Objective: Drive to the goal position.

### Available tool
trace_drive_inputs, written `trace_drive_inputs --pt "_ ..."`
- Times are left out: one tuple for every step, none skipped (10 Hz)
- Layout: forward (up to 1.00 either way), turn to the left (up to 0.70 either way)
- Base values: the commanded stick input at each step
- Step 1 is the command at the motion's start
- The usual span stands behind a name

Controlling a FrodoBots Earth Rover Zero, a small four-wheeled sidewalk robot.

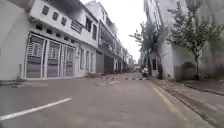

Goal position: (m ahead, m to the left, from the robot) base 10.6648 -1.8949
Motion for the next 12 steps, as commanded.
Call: trace_drive_inputs --pt "0.0 -0.5" --pt "0.0 -0.08" --pt "0.0 0.0" --pt "0.03 0.0" --pt "0.07 0.0" --pt "0.27 0.0" --pt "0.46 0.0" --pt "0.5 0.0" --pt "0.5 0.0" --pt "0.5 0.0" --pt "0.5 0.0" --pt "0.5 0.0"
